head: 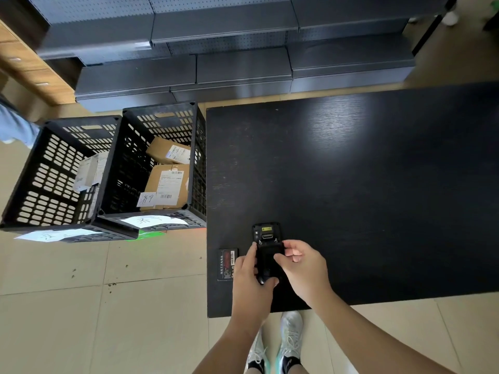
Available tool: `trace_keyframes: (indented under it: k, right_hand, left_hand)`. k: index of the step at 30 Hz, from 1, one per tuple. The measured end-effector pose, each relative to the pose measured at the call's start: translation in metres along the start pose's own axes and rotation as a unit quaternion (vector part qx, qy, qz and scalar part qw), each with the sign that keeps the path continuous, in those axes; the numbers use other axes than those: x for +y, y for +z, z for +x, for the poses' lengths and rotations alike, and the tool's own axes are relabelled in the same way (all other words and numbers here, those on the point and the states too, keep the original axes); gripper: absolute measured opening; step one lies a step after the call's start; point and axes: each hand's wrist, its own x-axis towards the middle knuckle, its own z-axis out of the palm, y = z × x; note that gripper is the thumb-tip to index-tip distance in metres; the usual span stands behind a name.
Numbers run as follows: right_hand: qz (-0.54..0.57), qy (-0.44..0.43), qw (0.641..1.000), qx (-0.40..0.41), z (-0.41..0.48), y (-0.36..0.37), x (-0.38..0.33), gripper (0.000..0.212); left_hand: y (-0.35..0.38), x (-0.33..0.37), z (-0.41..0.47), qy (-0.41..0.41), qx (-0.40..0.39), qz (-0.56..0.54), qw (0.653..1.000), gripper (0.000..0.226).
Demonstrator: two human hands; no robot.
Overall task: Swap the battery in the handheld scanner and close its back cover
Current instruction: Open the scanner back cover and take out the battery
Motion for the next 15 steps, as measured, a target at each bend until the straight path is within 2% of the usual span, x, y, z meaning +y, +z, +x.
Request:
trace_keyframes:
  k: [5, 10, 15]
  right_hand:
    - [0.025, -0.012, 1.0, -0.007, 0.0, -0.006, -0.011, 0.03]
    - [0.023, -0.006, 0.999, 0.033, 0.006, -0.039, -0.016, 0.029]
    - [-0.033, 0.027, 0.997, 0.061, 0.013, -0.085, 0.002, 0.026]
  left_hand:
    - [-0.001, 0.015, 0.0, 0.005, 0.035, -0.008, 0.999, 0.072]
    - [0.016, 0.043, -0.002, 0.004, 0.051, -0.021, 0.998, 0.061]
    - [0.057, 0.067, -0.011, -0.007, 0.003, -0.002, 1.0, 0.051]
